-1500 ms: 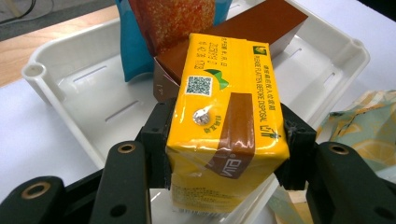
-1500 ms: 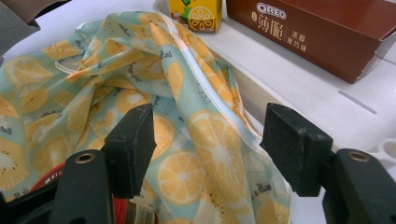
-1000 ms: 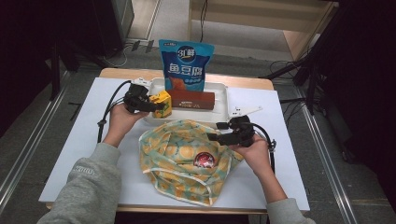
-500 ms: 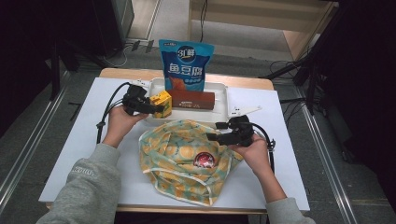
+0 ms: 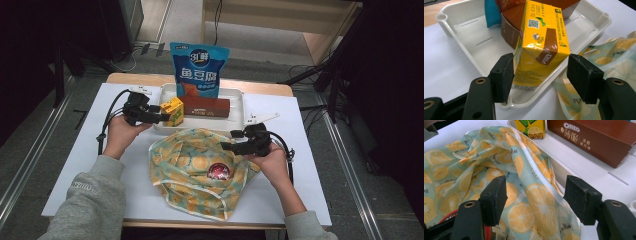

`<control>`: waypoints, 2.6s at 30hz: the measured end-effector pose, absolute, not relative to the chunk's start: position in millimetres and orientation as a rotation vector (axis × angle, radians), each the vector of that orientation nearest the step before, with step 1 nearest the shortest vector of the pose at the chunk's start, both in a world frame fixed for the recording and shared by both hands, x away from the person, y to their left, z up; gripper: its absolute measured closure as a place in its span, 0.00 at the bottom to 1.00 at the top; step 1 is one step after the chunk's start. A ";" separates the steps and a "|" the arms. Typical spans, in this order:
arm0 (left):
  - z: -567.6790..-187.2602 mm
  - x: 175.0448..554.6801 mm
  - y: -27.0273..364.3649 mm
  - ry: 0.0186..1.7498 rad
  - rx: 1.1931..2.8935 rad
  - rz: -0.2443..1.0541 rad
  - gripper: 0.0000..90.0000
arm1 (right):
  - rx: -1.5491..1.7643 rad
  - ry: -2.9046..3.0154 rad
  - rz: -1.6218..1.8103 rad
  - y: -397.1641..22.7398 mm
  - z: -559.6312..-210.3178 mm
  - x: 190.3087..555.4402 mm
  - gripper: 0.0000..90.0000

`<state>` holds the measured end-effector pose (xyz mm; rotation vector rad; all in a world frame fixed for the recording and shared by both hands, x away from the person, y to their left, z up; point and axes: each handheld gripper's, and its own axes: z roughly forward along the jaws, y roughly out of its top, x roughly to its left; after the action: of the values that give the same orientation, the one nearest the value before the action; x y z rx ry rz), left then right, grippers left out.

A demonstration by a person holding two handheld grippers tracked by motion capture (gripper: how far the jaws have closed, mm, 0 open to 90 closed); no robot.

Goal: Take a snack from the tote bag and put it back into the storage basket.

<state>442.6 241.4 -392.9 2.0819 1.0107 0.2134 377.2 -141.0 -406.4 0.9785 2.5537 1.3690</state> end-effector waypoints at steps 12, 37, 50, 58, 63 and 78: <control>-385.4 427.5 250.6 0.996 2.053 0.155 0.60 | 0.962 2.555 1.385 -137.3 -405.5 379.8 0.39; -404.5 431.4 220.5 0.934 2.115 0.113 1.00 | 0.913 2.563 1.375 -131.0 -404.6 378.4 0.40; -408.8 436.2 223.5 0.965 2.102 0.124 0.99 | 0.932 2.562 1.412 -133.1 -404.3 379.3 0.40; -407.7 437.0 230.6 0.988 2.088 0.121 0.98 | 0.933 2.560 1.415 -134.0 -404.3 379.8 0.40; -407.0 437.0 233.2 0.992 2.088 0.117 0.98 | 0.936 2.563 1.410 -134.0 -404.7 380.0 0.40; -406.0 439.6 251.3 1.040 2.054 0.138 0.95 | 0.953 2.523 1.425 -139.9 -398.7 377.7 0.40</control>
<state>439.6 251.3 -406.0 2.0537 1.0396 0.1385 377.7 -139.9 -398.7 0.9534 2.5231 1.4254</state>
